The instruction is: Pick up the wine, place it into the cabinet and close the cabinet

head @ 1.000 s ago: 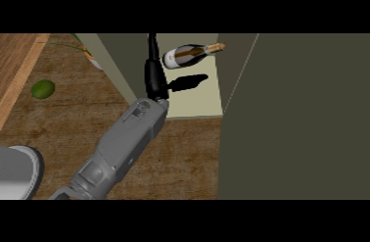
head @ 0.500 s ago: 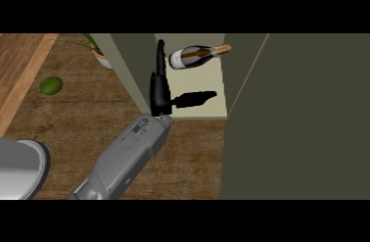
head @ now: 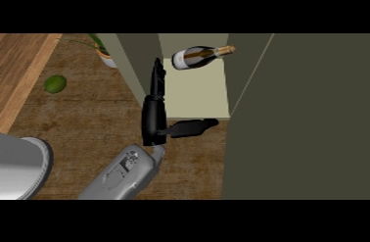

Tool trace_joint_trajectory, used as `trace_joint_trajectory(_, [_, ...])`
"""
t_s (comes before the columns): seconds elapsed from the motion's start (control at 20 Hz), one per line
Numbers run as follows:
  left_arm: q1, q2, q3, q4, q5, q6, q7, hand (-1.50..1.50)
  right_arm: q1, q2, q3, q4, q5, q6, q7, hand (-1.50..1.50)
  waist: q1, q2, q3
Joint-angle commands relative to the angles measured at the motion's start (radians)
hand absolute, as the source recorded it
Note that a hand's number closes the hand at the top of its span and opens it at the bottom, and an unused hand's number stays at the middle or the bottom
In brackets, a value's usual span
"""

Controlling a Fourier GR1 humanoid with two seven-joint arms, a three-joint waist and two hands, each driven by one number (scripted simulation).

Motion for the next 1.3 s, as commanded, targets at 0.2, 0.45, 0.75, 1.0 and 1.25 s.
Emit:
trace_joint_trajectory(0.2, [0.236, 0.200, -0.099, -0.392, -0.039, -0.040, 0.116, -1.50, 0.031, -0.031, -0.010, -0.141, 0.063, -0.041, 0.054, -1.50, 0.002, 0.000, 0.000])
trace_joint_trajectory(0.45, [0.376, 0.308, -0.049, -0.545, -0.038, -0.057, 0.113, -1.50, 0.076, -0.053, -0.026, -0.175, 0.042, 0.000, 0.031, -1.50, -0.008, 0.003, 0.000])
trace_joint_trajectory(0.75, [0.473, 0.394, -0.013, -0.675, 0.030, -0.226, 0.088, -1.50, 0.034, -0.116, -0.021, -0.154, 0.028, 0.048, 0.084, 1.50, -0.009, 0.005, 0.000])
trace_joint_trajectory(1.0, [0.585, 0.478, 0.045, -0.698, 0.120, -0.404, -0.007, 1.50, 0.030, -0.212, 0.015, -0.136, 0.060, 0.168, 0.075, 1.50, -0.005, 0.004, -0.001])
trace_joint_trajectory(1.25, [0.681, 0.543, 0.131, -0.748, 0.169, -0.505, -0.020, 1.50, 0.017, -0.197, -0.017, -0.120, 0.034, 0.165, 0.057, 1.50, -0.005, 0.007, 0.000])
